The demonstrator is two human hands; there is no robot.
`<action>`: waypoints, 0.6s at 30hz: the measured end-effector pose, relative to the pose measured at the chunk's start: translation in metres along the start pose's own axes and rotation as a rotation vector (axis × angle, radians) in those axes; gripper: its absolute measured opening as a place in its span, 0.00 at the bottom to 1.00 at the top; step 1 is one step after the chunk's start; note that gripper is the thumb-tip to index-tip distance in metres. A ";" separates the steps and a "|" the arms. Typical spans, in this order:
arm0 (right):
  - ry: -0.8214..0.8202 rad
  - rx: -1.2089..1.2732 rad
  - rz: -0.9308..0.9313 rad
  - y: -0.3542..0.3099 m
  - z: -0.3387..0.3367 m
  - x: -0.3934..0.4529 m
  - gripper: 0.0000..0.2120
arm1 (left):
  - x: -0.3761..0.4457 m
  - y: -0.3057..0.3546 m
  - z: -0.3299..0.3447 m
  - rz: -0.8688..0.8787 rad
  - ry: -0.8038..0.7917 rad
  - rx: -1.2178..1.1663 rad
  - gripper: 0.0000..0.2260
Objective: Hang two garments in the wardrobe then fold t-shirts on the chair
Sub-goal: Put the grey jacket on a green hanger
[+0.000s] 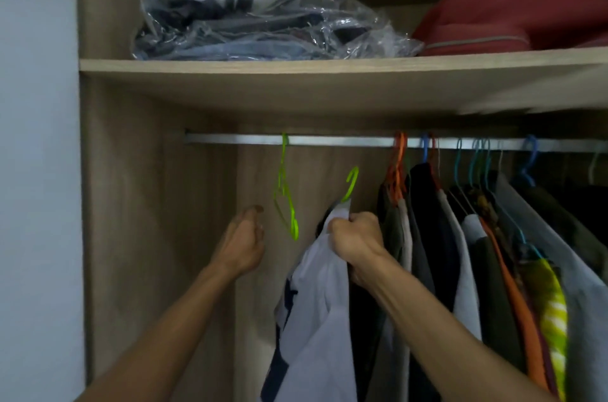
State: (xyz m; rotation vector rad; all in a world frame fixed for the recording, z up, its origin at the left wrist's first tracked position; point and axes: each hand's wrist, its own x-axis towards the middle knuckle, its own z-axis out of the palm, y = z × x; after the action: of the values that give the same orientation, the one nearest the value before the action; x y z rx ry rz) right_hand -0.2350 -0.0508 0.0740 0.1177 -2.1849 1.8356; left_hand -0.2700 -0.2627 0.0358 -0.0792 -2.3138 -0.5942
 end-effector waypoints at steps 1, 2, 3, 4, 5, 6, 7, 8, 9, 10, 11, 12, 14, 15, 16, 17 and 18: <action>0.010 -0.008 -0.016 -0.010 -0.002 0.008 0.19 | 0.014 0.000 -0.004 0.011 0.043 0.018 0.20; 0.024 -0.022 -0.039 -0.019 -0.002 0.017 0.17 | 0.027 0.001 -0.010 0.018 0.084 0.036 0.20; 0.042 -0.039 -0.072 -0.028 -0.002 0.026 0.15 | 0.041 0.002 -0.014 0.035 0.127 0.054 0.20; 0.066 -0.054 -0.113 -0.038 0.000 0.036 0.14 | 0.054 0.004 -0.018 0.060 0.168 0.082 0.21; 0.088 -0.079 -0.152 -0.047 0.000 0.043 0.15 | 0.067 0.005 -0.022 0.083 0.198 0.118 0.22; 0.099 -0.112 -0.181 -0.057 0.001 0.050 0.15 | 0.079 0.008 -0.026 0.091 0.219 0.159 0.23; 0.094 -0.139 -0.204 -0.066 0.002 0.055 0.15 | 0.094 0.008 -0.029 0.095 0.227 0.191 0.24; 0.081 -0.156 -0.224 -0.074 0.004 0.060 0.15 | 0.107 0.009 -0.033 0.106 0.230 0.222 0.24; 0.069 -0.170 -0.241 -0.081 0.005 0.065 0.15 | 0.121 0.008 -0.036 0.136 0.227 0.244 0.25; 0.066 -0.187 -0.256 -0.084 0.007 0.071 0.16 | 0.133 0.008 -0.040 0.172 0.218 0.270 0.25; 0.064 -0.207 -0.266 -0.087 0.008 0.074 0.16 | 0.144 0.007 -0.042 0.199 0.209 0.289 0.26; 0.062 -0.230 -0.268 -0.087 0.010 0.078 0.16 | 0.153 0.008 -0.044 0.207 0.201 0.310 0.26; 0.063 -0.275 -0.266 -0.083 0.012 0.085 0.15 | 0.169 0.006 -0.042 0.215 0.184 0.346 0.25; 0.067 -0.295 -0.264 -0.081 0.014 0.089 0.13 | 0.175 0.004 -0.040 0.207 0.164 0.357 0.25; 0.074 -0.316 -0.254 -0.078 0.015 0.095 0.10 | 0.181 0.003 -0.036 0.192 0.137 0.355 0.23; 0.083 -0.328 -0.247 -0.075 0.015 0.099 0.08 | 0.187 0.000 -0.032 0.181 0.117 0.351 0.23; 0.096 -0.328 -0.237 -0.072 0.015 0.105 0.09 | 0.189 -0.002 -0.029 0.176 0.115 0.344 0.22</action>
State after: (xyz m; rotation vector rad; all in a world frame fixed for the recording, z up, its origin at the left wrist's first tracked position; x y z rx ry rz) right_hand -0.3202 -0.0667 0.1679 0.2052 -2.2598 1.3142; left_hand -0.3893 -0.2988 0.1811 -0.0822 -2.2342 -0.1050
